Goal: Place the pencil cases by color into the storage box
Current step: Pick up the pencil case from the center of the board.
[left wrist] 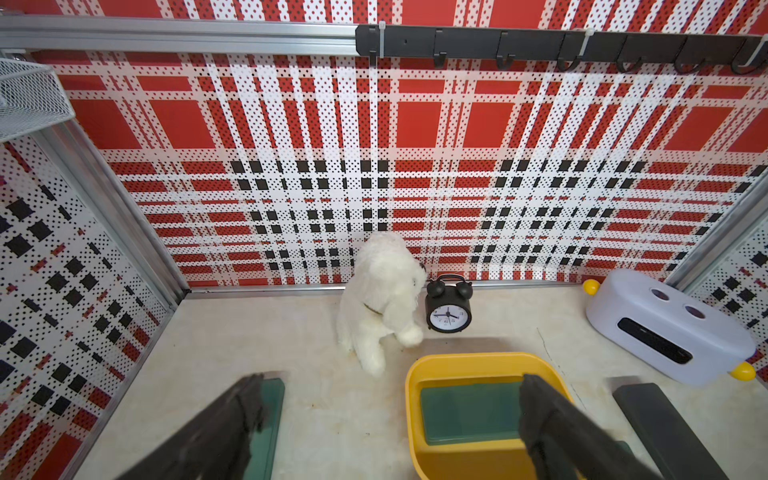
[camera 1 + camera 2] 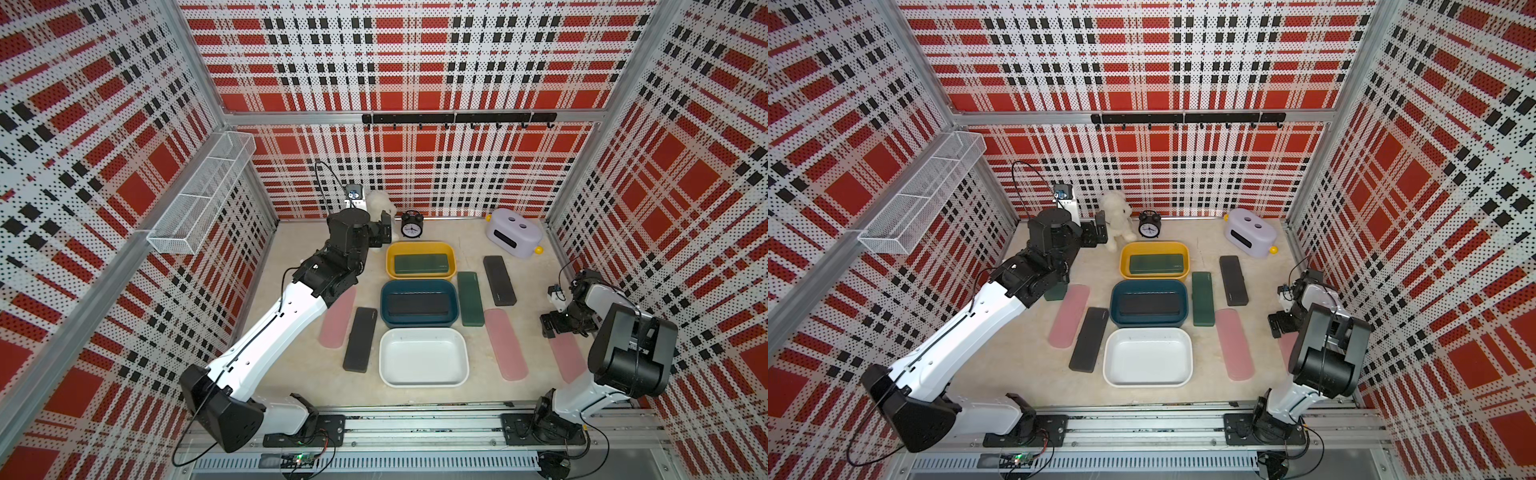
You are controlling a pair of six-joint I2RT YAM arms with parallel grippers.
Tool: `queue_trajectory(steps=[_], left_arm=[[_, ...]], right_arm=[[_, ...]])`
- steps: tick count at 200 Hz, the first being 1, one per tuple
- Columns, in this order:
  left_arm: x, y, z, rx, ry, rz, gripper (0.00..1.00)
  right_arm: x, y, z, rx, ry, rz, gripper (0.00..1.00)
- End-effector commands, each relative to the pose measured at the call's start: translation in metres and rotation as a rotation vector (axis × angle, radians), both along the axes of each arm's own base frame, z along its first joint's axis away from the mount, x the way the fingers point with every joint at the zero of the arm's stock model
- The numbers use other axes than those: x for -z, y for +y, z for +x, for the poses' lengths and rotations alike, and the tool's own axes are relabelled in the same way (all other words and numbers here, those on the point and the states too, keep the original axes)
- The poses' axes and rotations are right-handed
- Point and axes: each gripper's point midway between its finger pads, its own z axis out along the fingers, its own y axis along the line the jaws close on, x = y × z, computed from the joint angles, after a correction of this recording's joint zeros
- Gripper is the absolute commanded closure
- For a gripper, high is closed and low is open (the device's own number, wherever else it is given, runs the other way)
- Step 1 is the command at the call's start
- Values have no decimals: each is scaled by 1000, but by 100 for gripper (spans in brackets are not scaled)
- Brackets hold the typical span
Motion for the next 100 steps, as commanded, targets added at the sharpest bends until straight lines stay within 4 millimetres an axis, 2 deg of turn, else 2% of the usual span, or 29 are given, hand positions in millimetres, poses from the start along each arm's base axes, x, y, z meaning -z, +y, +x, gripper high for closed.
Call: queue_trajectory(steps=[1, 57, 100], left_arm=[[-9, 1, 4, 5, -20, 4, 1], [4, 0, 7, 14, -4, 15, 1], [7, 3, 5, 19, -10, 4, 1]], right_arm=[[2, -9, 7, 32, -5, -14, 0], [19, -9, 6, 39, 47, 10, 0], [17, -9, 11, 47, 23, 10, 0]])
